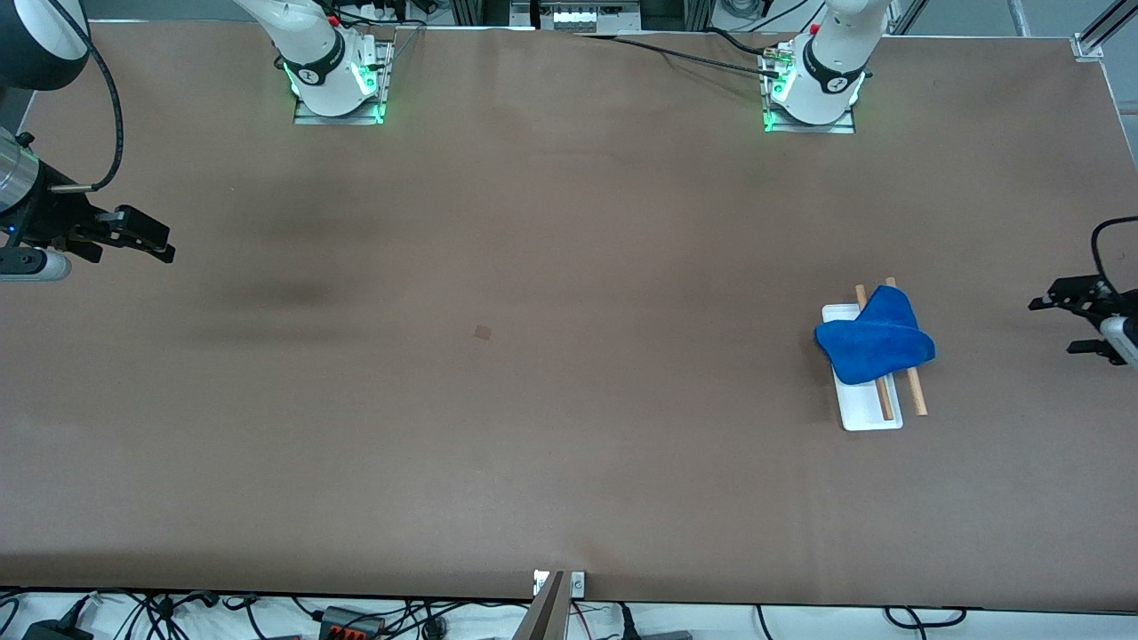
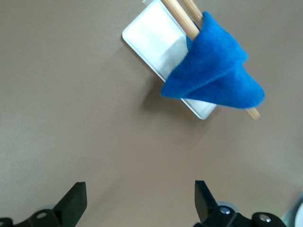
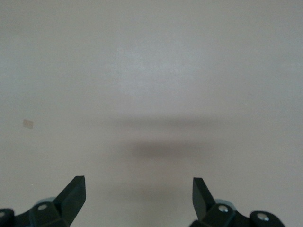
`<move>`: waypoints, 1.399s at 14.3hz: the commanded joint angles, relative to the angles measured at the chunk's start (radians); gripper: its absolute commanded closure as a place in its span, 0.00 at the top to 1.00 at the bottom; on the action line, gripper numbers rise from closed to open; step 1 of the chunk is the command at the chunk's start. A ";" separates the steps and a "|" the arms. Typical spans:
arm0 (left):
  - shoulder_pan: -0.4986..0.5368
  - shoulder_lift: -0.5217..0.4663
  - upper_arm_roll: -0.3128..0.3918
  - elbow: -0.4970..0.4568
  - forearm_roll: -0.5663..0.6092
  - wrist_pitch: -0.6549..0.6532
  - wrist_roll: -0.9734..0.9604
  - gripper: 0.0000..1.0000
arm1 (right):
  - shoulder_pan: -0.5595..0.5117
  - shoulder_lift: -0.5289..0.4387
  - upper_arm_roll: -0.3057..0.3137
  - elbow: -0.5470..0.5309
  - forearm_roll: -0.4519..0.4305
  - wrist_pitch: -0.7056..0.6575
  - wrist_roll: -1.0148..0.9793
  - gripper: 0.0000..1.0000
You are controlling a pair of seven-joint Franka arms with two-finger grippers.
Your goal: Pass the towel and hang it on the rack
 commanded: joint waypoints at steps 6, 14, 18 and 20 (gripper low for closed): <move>-0.102 -0.122 -0.029 0.033 0.030 -0.152 -0.110 1.00 | -0.020 -0.008 0.018 0.002 -0.012 -0.009 -0.014 1.00; -0.152 -0.125 -0.040 0.105 0.036 -0.261 -0.233 1.00 | -0.020 -0.015 0.018 0.007 -0.012 -0.012 -0.011 1.00; -0.168 -0.125 -0.039 0.119 0.036 -0.284 -0.268 1.00 | -0.020 -0.015 0.018 0.008 -0.011 -0.010 0.001 1.00; -0.216 -0.173 -0.030 0.109 0.047 -0.281 -0.326 1.00 | -0.020 -0.015 0.018 0.008 -0.011 -0.010 -0.004 1.00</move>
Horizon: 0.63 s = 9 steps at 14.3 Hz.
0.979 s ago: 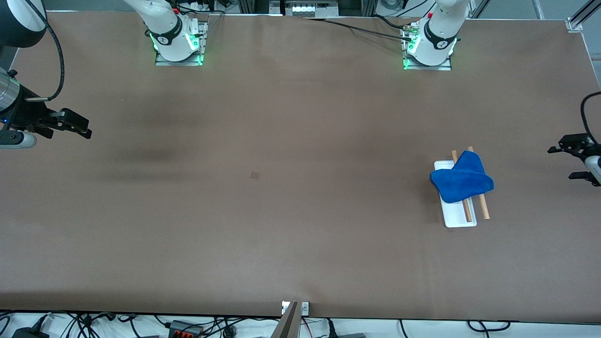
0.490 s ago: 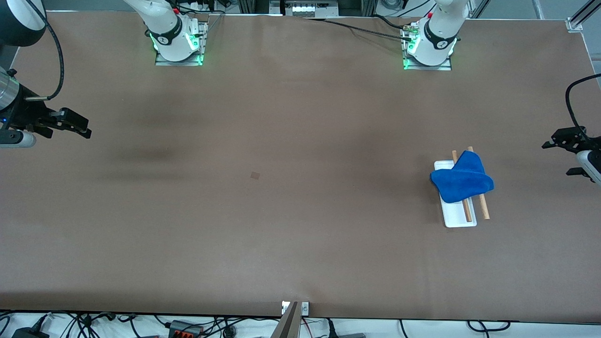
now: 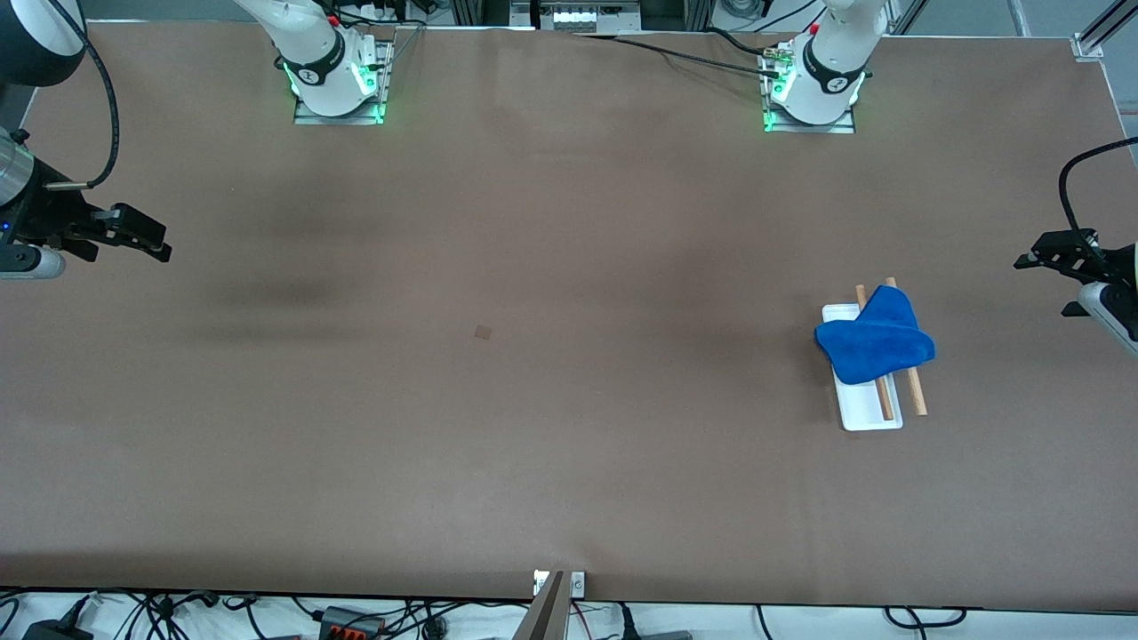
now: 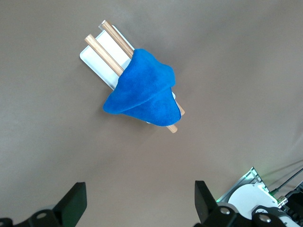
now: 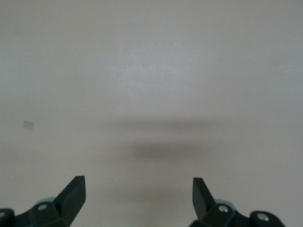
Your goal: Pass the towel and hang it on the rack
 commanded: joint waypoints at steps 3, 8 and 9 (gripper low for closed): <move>-0.107 -0.103 0.013 -0.027 0.059 -0.038 -0.275 1.00 | -0.017 -0.010 0.017 0.005 -0.011 -0.010 -0.002 1.00; -0.182 -0.112 0.042 -0.025 0.071 -0.092 -0.404 1.00 | -0.020 -0.011 0.011 0.005 -0.009 -0.012 -0.014 1.00; -0.211 -0.138 0.074 -0.037 0.071 -0.091 -0.438 1.00 | -0.020 -0.010 0.012 0.005 -0.009 -0.015 -0.013 1.00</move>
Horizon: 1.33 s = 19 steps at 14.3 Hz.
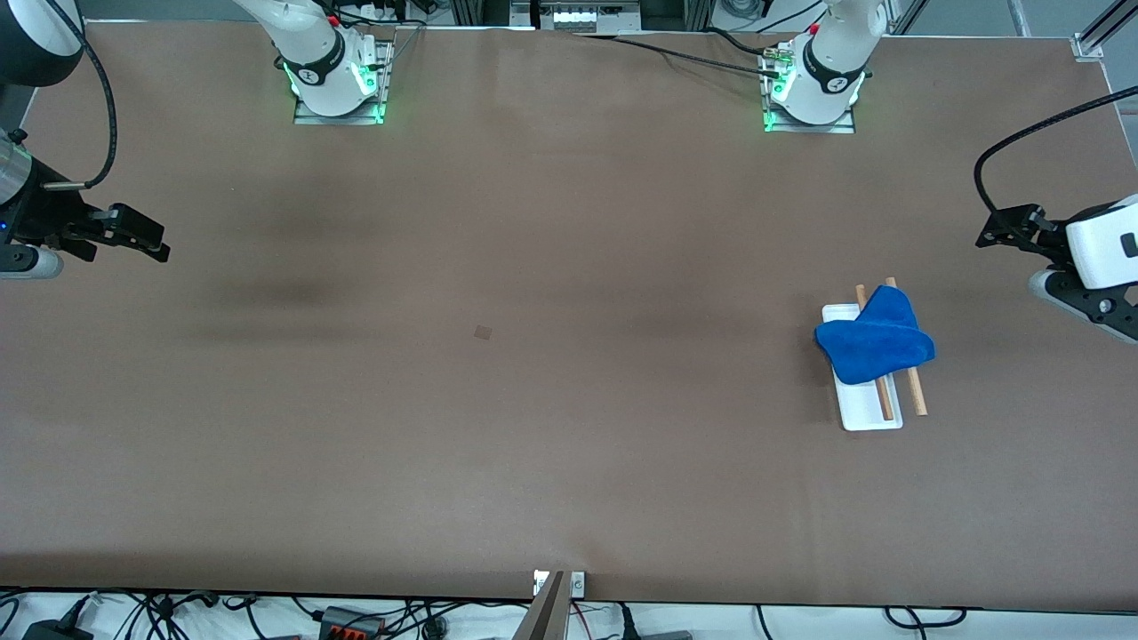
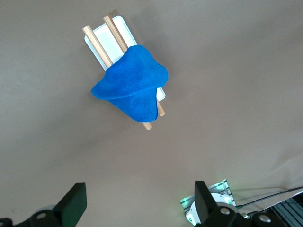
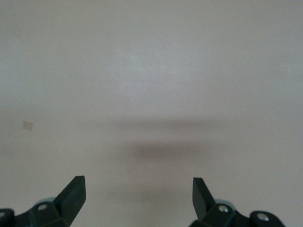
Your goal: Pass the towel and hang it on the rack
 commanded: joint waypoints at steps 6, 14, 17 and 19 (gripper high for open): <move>-0.157 -0.200 0.175 -0.225 0.007 0.177 -0.410 1.00 | -0.011 -0.008 0.016 0.001 -0.012 -0.017 -0.011 1.00; -0.176 -0.316 0.196 -0.393 -0.105 0.375 -0.626 1.00 | -0.011 -0.031 0.016 -0.026 -0.012 -0.015 -0.011 1.00; -0.180 -0.316 0.201 -0.393 -0.114 0.375 -0.610 1.00 | -0.011 -0.042 0.016 -0.040 -0.014 -0.009 -0.013 1.00; -0.181 -0.316 0.201 -0.393 -0.114 0.375 -0.606 1.00 | -0.011 -0.042 0.016 -0.042 -0.014 -0.010 -0.013 1.00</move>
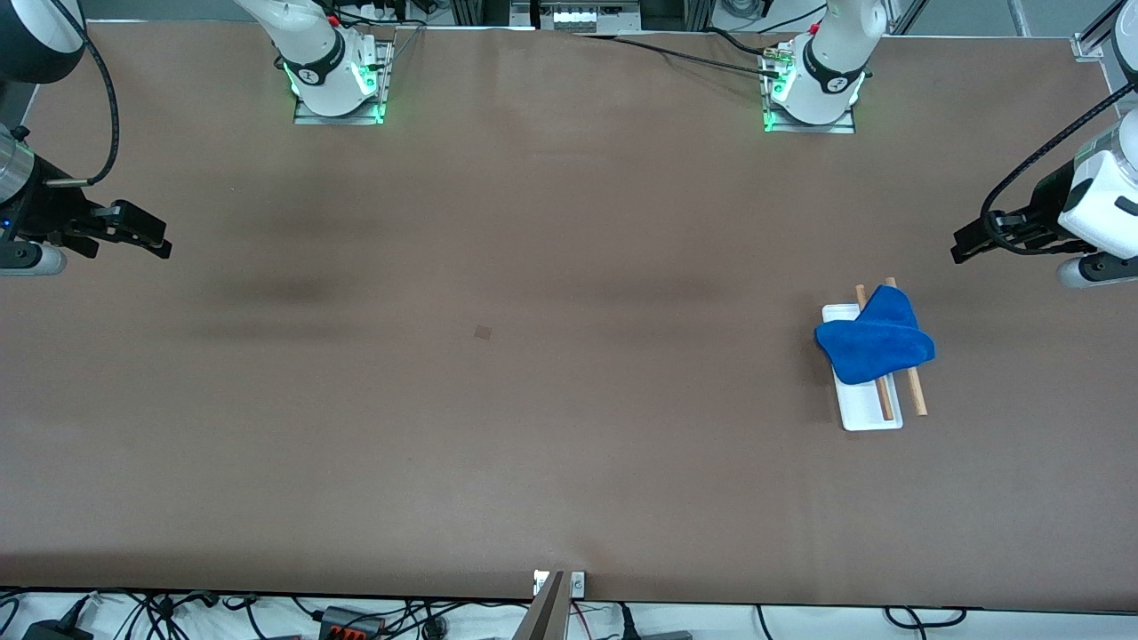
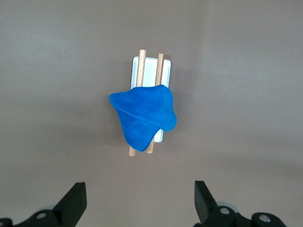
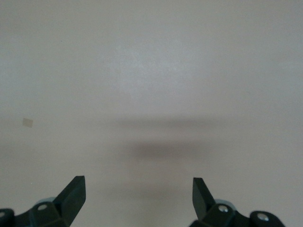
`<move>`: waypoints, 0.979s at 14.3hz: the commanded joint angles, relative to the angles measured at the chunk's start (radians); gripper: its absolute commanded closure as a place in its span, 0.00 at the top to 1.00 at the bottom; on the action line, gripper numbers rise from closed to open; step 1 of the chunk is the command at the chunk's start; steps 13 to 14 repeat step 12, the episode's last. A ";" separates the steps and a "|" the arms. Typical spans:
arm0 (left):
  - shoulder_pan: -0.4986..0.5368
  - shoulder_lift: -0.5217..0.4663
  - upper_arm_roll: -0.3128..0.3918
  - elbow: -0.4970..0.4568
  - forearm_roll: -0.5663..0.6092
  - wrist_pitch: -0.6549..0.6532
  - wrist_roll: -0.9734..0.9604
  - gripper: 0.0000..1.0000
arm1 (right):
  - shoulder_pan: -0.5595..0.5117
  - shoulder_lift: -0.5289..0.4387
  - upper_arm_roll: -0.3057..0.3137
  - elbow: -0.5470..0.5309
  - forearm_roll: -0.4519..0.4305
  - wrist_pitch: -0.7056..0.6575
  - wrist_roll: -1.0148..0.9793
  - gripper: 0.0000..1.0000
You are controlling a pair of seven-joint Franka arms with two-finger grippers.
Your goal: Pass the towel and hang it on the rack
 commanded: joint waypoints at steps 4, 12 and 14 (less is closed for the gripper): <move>-0.016 -0.025 0.018 -0.027 -0.014 0.017 0.006 1.00 | -0.011 -0.033 0.012 -0.019 -0.011 -0.022 -0.012 1.00; -0.015 -0.026 0.018 -0.027 -0.013 0.011 0.005 1.00 | -0.009 -0.041 0.012 -0.021 -0.011 -0.037 -0.006 1.00; -0.015 -0.026 0.018 -0.027 -0.013 0.011 0.005 1.00 | -0.009 -0.041 0.012 -0.021 -0.011 -0.037 -0.006 1.00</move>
